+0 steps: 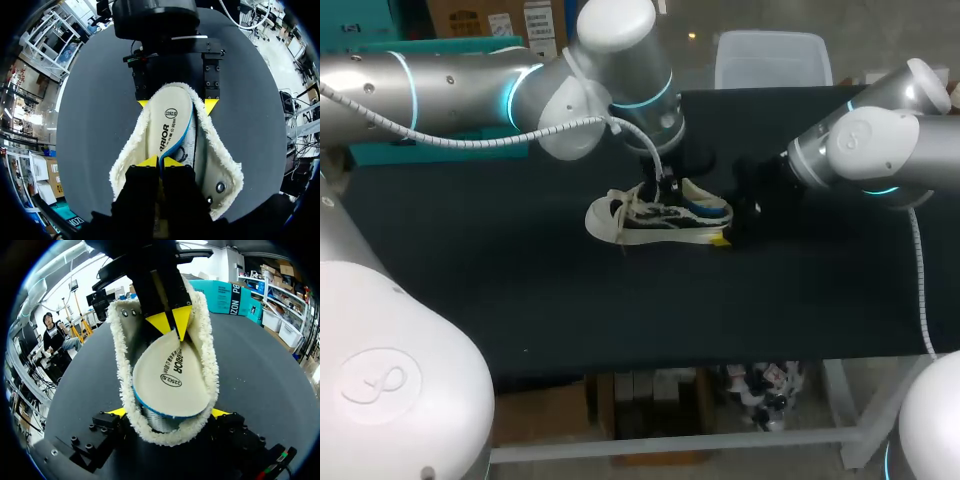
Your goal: Open the shoe tongue, take the insole out of the shoe, put the insole back into the shoe, and pack the shoe into the shoebox
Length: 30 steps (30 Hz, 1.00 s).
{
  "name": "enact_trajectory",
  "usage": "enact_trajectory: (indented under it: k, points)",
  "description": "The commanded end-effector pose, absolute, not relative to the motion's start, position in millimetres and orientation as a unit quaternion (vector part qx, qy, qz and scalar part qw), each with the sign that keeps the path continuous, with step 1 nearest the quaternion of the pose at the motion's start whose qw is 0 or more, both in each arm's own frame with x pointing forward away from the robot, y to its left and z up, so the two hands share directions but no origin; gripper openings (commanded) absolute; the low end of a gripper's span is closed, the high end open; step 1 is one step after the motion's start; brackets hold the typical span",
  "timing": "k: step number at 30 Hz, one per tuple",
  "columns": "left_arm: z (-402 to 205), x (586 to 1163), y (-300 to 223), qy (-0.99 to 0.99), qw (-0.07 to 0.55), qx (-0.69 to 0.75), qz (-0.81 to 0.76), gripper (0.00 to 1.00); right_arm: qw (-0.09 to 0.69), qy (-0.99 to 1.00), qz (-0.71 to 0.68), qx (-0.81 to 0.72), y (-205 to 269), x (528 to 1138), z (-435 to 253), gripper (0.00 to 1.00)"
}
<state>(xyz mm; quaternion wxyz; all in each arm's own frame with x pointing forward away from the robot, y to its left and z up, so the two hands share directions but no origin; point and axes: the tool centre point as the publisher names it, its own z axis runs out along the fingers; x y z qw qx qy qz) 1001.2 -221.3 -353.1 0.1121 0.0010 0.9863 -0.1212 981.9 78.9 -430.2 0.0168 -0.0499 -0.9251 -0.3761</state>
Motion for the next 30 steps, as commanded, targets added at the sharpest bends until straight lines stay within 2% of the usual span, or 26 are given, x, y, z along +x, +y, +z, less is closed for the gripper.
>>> enact_trajectory:
  k: [1,19,30]
  points:
    - [-343.1,1004.8,-219.4,0.986,0.092,0.008,-0.142,0.0,0.019,-0.925,-0.377,-0.047,82.7,977.2,-436.9,0.0]
    - [-304.5,987.2,-218.0,0.965,0.032,0.081,-0.246,0.0,0.019,-0.925,-0.377,-0.047,82.7,977.2,-436.9,0.0]
    - [-259.2,965.7,-229.2,0.943,0.029,0.137,-0.302,0.0,0.019,-0.925,-0.377,-0.047,82.7,977.2,-436.9,0.0]
